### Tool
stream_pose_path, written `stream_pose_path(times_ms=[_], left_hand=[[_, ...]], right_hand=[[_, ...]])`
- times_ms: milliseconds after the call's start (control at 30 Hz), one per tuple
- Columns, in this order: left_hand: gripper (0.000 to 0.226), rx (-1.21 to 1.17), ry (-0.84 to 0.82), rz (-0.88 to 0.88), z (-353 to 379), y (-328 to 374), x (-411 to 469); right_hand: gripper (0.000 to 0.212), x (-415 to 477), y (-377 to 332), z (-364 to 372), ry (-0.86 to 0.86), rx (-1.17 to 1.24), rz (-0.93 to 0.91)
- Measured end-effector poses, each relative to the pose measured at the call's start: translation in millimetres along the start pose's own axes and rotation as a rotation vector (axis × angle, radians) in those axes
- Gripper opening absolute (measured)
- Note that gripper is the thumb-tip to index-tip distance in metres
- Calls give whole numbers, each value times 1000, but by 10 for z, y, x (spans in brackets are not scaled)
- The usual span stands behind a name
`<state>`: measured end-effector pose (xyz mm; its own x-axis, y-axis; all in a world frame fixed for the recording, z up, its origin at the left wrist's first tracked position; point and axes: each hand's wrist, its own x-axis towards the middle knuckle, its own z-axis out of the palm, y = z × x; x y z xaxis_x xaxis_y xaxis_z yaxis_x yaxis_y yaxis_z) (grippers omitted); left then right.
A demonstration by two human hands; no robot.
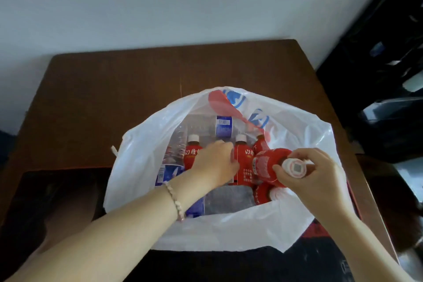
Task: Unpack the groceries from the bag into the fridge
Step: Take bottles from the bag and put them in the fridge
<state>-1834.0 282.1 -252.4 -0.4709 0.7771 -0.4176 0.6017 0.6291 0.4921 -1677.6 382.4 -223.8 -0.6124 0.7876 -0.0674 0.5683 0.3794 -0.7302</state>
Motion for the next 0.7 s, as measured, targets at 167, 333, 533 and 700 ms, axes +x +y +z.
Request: stream_pose_path(times_ms=[167,333,533,700], left_hand=[[30,-375,-174,-154,336,84,712],[47,-529,-112,-381,581,48,921],[43,-435,107,-136,301,10,577],[24,199,120,59,337,-14,85]], right_hand=[[31,45,149,-34,30,41,72],[30,87,277,-74,5,53,108],[32,139,340,-75,-69,60,77],[28,225,336,-33,-108,-6,35]])
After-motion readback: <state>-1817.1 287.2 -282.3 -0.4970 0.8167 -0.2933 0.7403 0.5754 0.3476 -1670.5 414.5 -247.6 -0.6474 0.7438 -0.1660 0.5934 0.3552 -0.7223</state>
